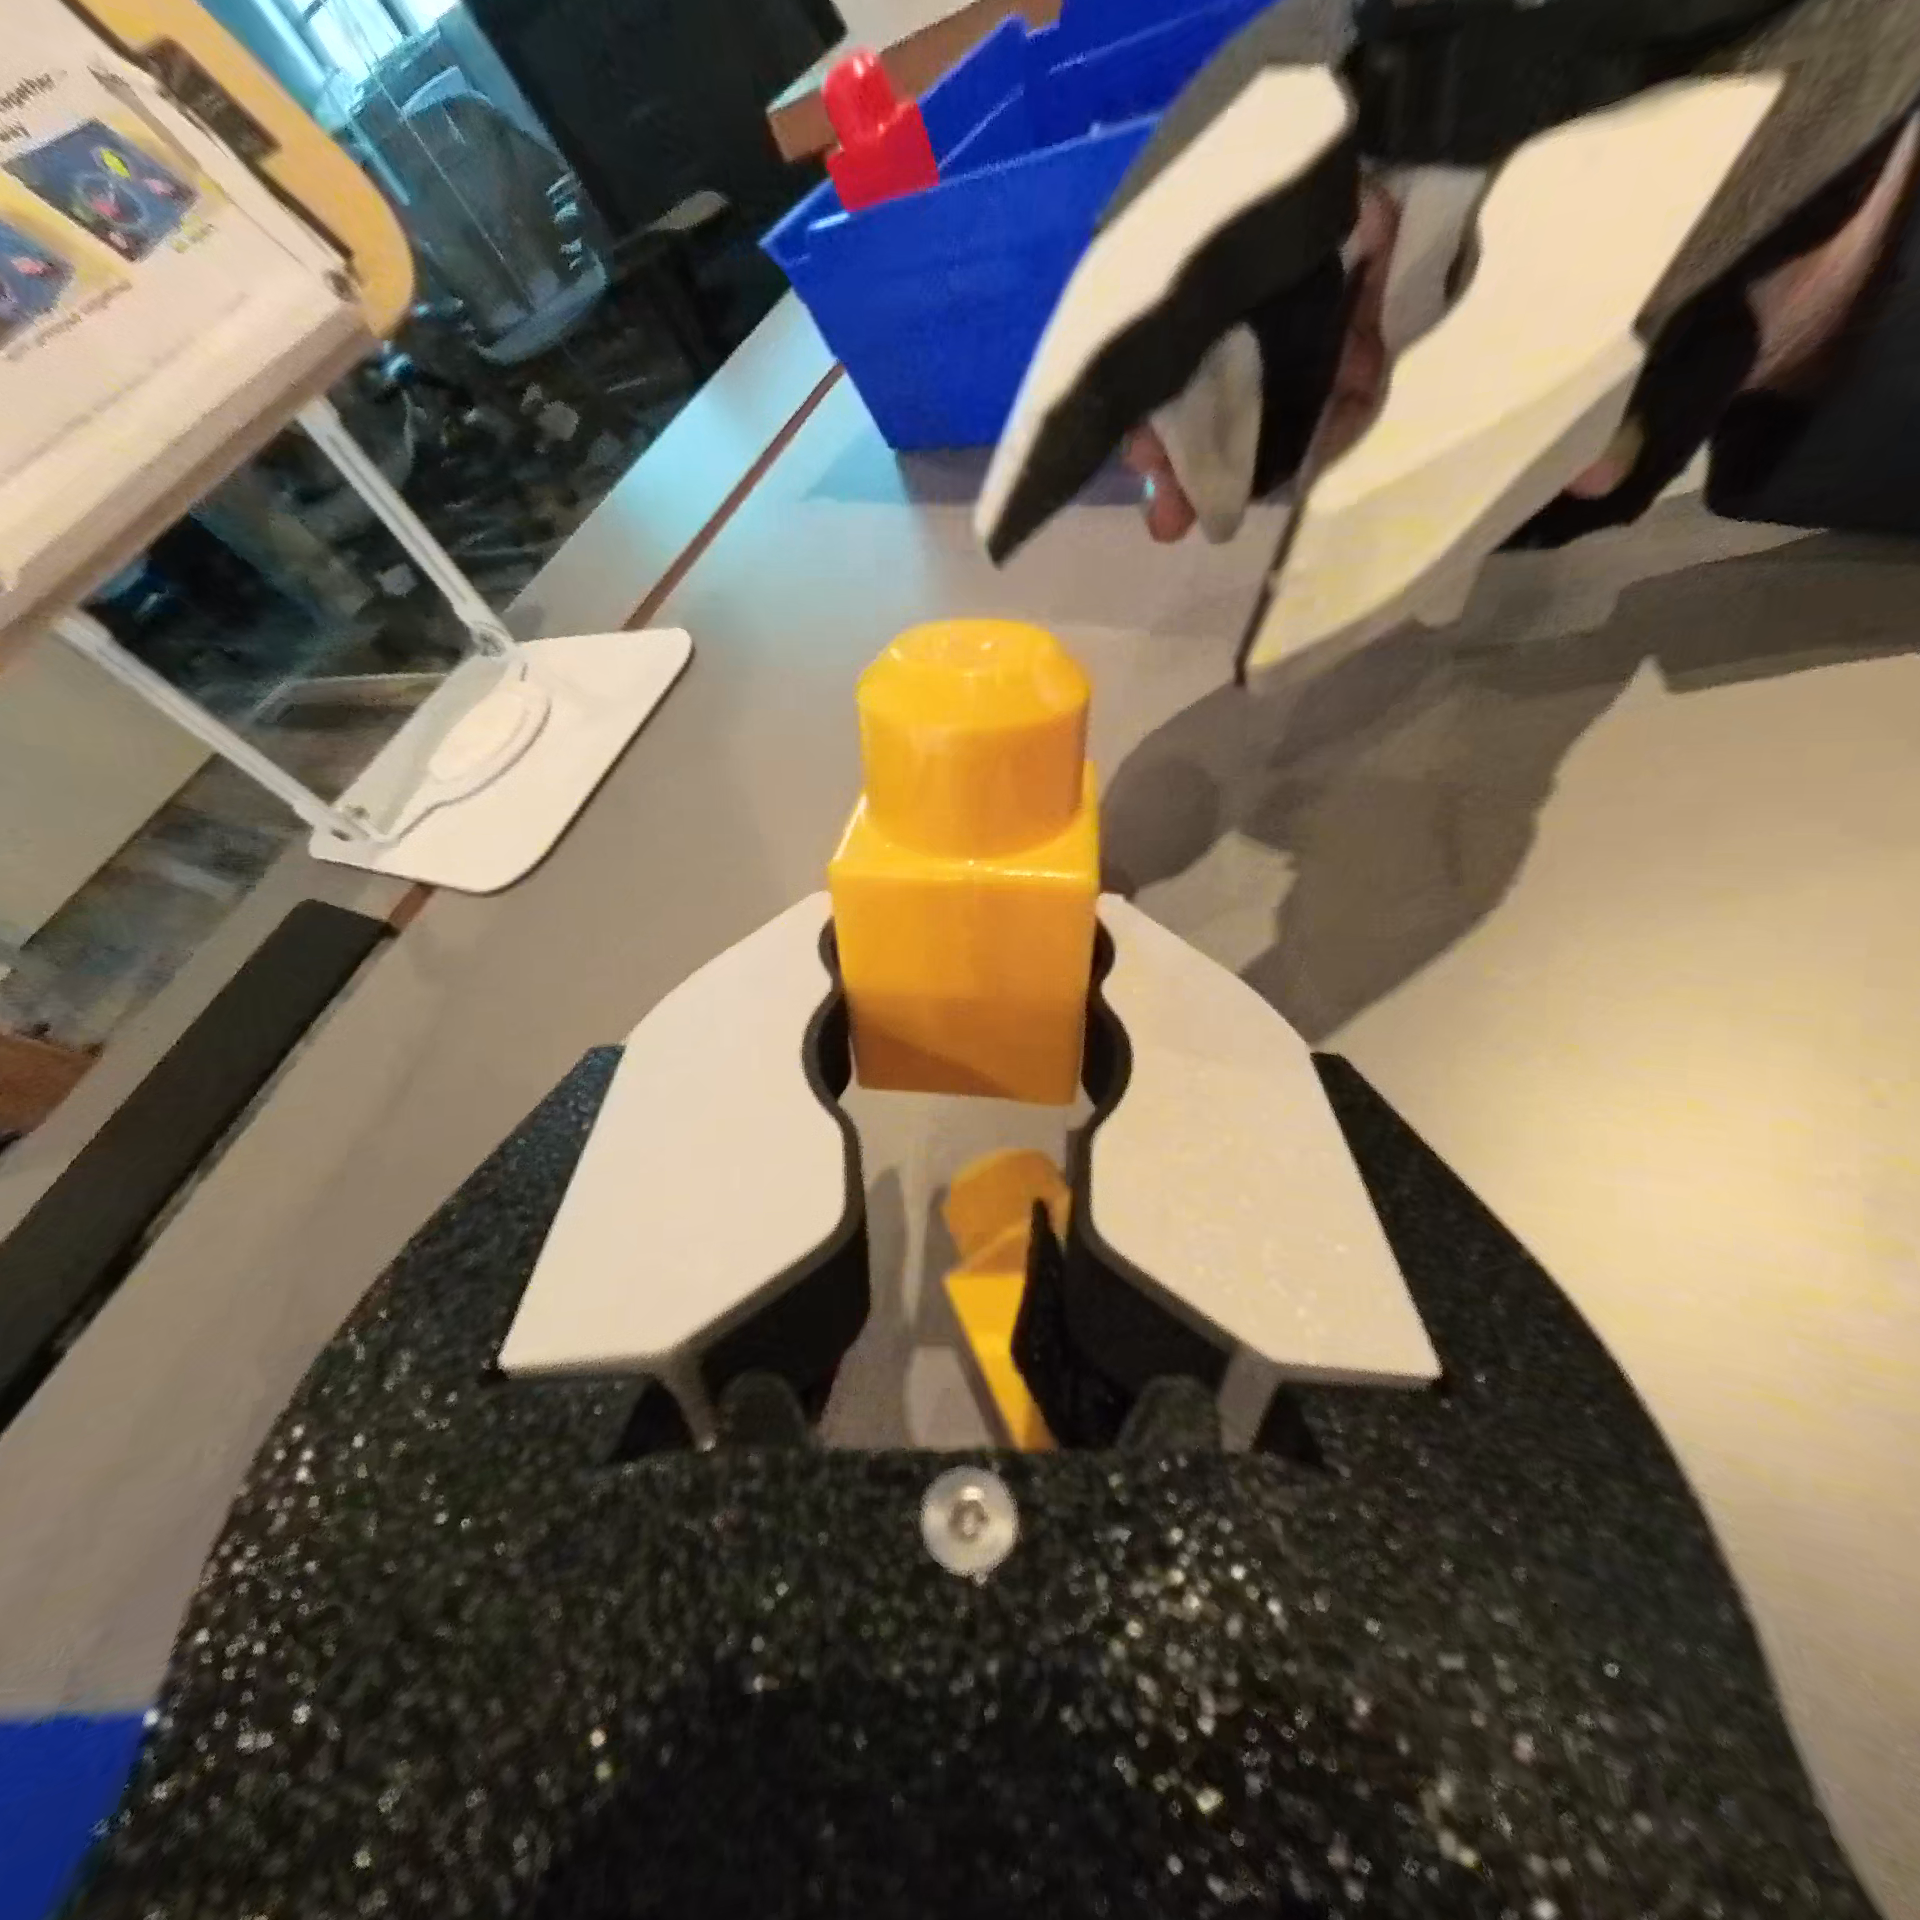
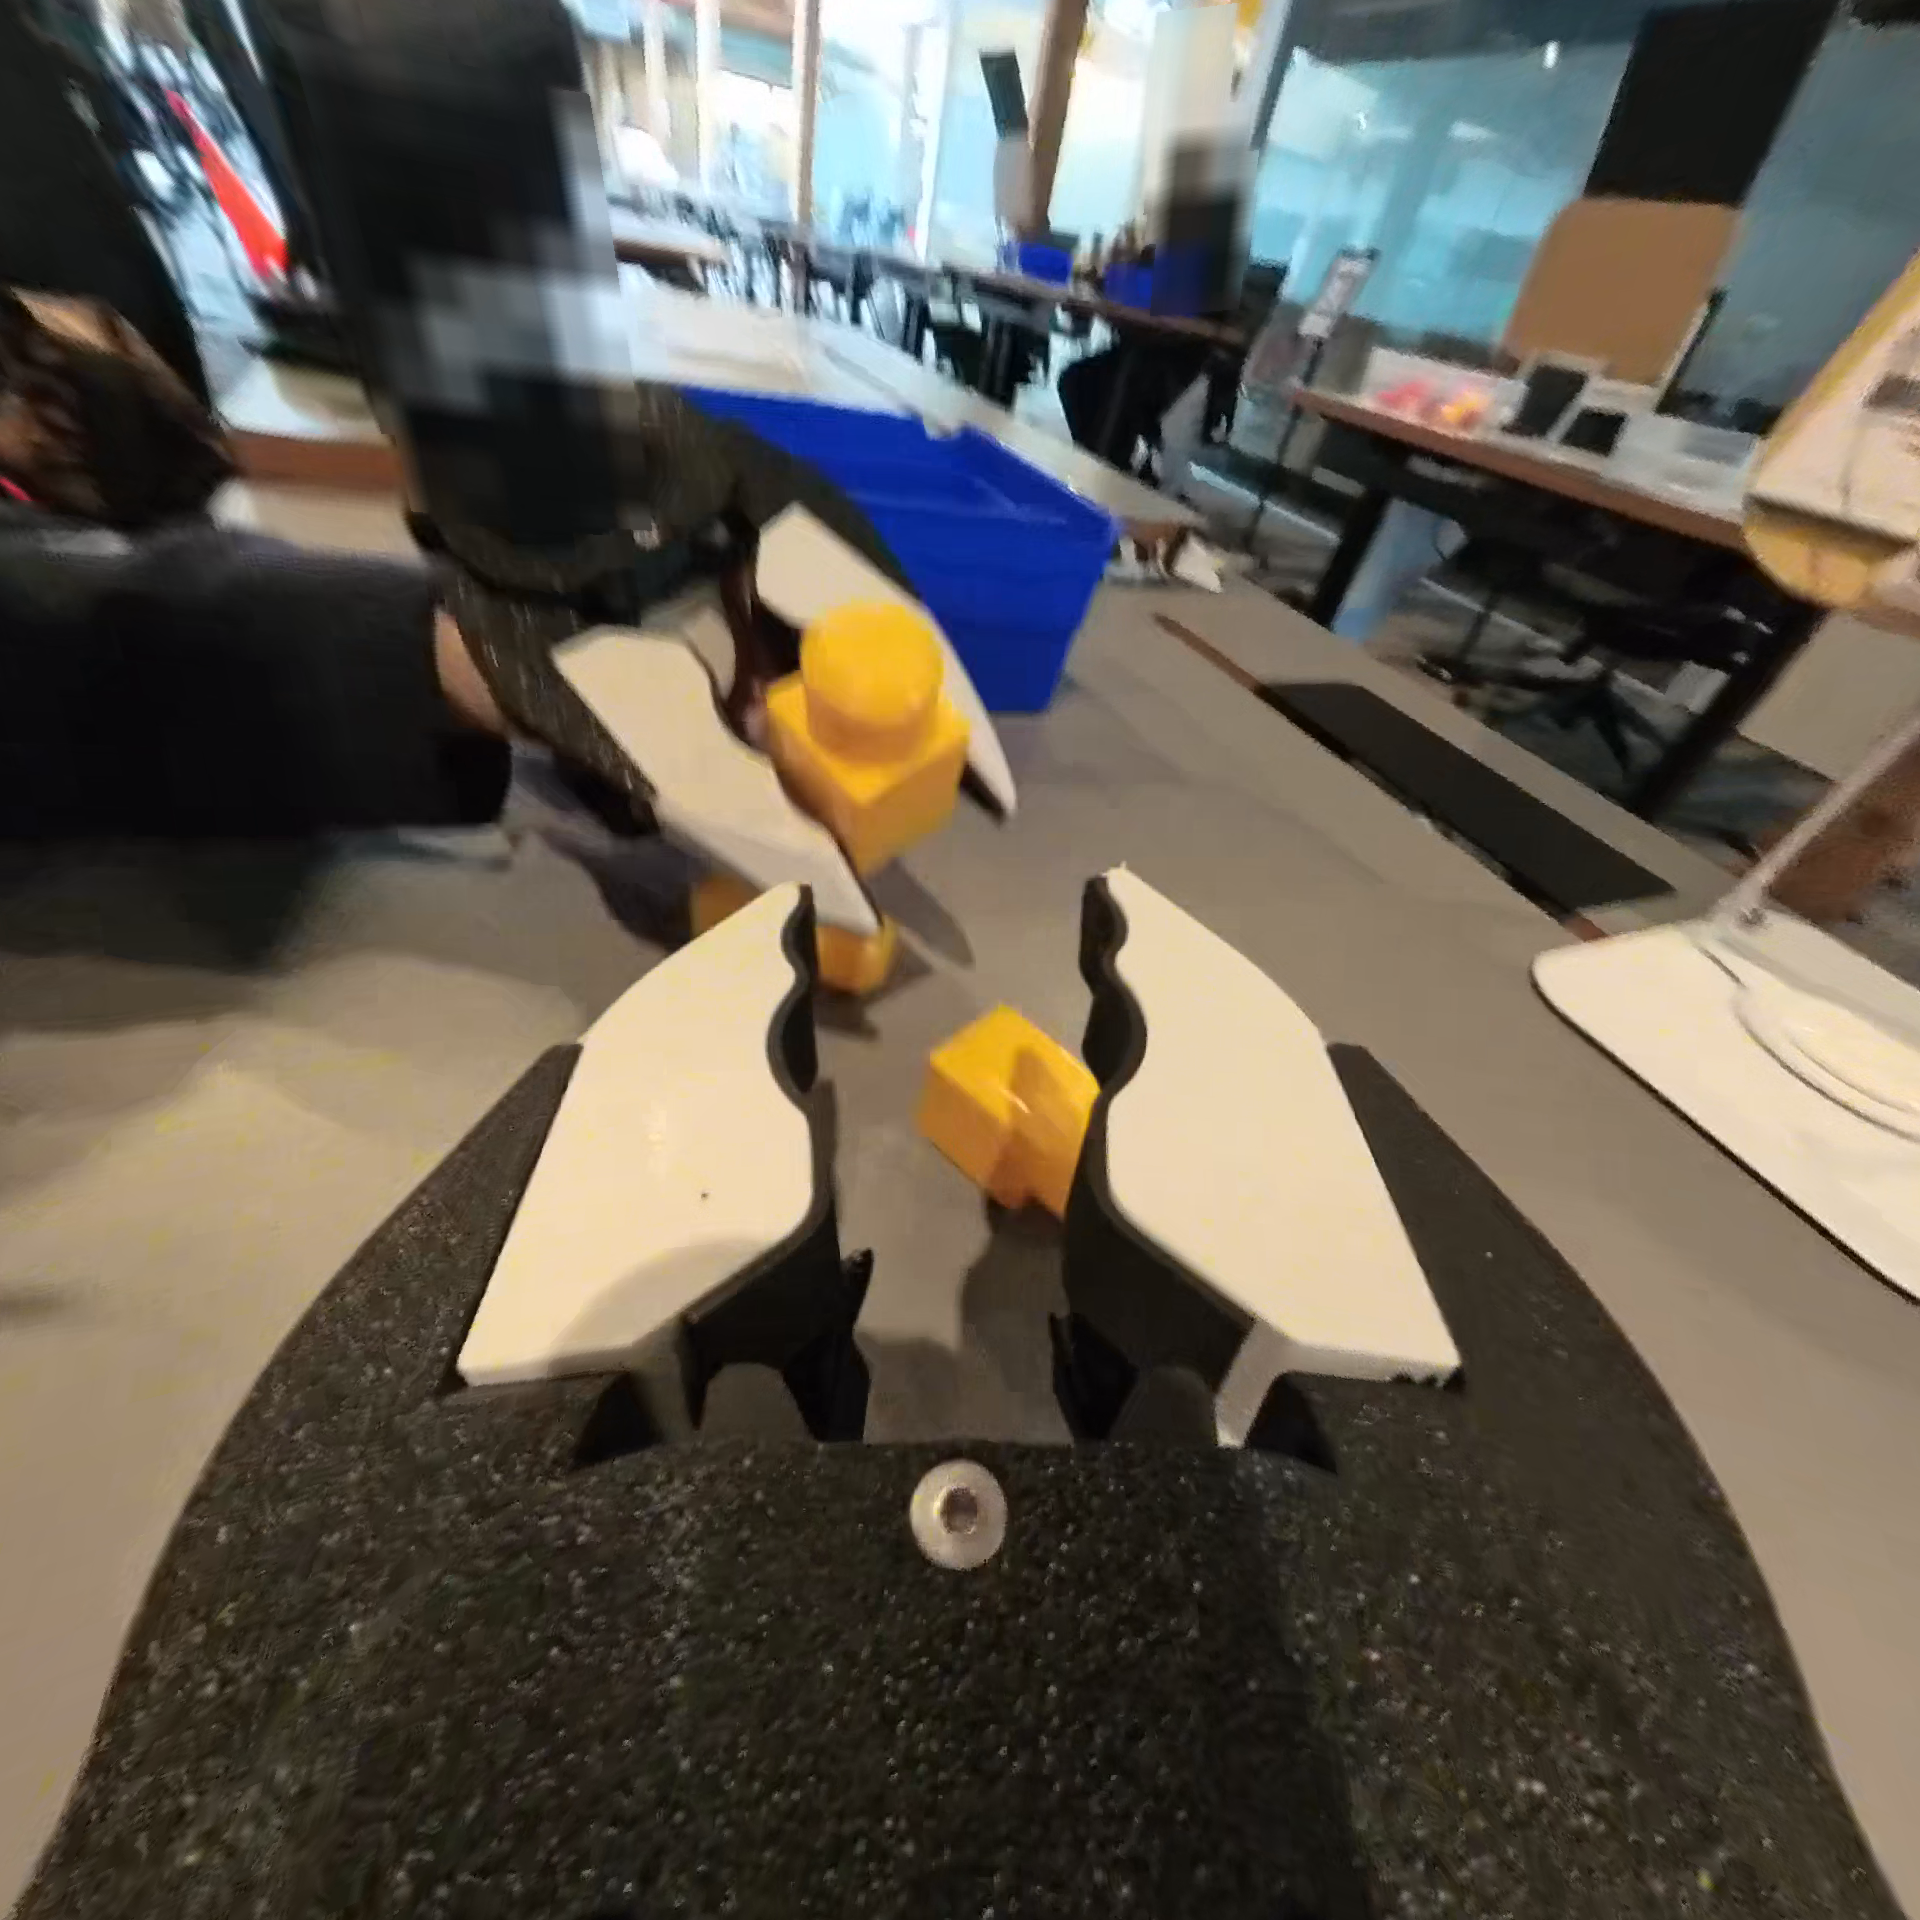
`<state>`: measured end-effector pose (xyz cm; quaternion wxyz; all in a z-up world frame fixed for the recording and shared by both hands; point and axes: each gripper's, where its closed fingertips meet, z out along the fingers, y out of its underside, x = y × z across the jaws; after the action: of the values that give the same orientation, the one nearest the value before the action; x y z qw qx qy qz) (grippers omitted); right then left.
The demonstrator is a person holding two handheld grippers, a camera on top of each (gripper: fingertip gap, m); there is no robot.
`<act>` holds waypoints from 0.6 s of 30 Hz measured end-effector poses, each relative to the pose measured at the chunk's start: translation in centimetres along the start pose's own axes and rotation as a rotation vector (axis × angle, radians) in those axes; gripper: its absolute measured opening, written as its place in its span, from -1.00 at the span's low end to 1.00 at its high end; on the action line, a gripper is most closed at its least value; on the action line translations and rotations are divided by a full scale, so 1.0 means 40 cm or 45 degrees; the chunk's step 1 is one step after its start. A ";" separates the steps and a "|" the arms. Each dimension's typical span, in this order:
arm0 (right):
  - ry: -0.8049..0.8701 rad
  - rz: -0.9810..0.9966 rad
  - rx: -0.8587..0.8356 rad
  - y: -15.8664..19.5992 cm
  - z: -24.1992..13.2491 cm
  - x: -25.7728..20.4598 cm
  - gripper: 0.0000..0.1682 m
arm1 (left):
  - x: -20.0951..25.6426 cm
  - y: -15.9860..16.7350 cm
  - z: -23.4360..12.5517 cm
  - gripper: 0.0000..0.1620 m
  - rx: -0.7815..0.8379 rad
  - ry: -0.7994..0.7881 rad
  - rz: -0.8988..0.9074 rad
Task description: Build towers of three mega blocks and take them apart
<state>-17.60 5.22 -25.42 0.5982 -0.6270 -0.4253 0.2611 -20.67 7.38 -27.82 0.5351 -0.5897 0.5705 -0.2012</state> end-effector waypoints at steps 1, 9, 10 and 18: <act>0.014 -0.024 -0.065 0.025 0.001 0.013 -0.38 | -0.010 -0.002 0.005 -0.49 0.025 0.029 -0.015; -0.219 -0.131 -0.462 0.177 0.047 0.044 -0.09 | 0.011 -0.006 -0.011 -0.49 0.174 0.218 -0.147; -0.245 -0.144 -0.501 0.190 0.053 0.048 -0.07 | 0.016 -0.007 -0.015 -0.49 0.184 0.238 -0.160; -0.355 -0.195 -0.613 0.242 0.077 0.070 -0.27 | 0.028 0.011 -0.022 -0.49 0.150 0.308 -0.190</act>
<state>-16.64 9.96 -34.77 0.3861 -0.6750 -0.5992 0.1903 -21.31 6.11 -28.30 0.4796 -0.5695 0.5727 -0.3430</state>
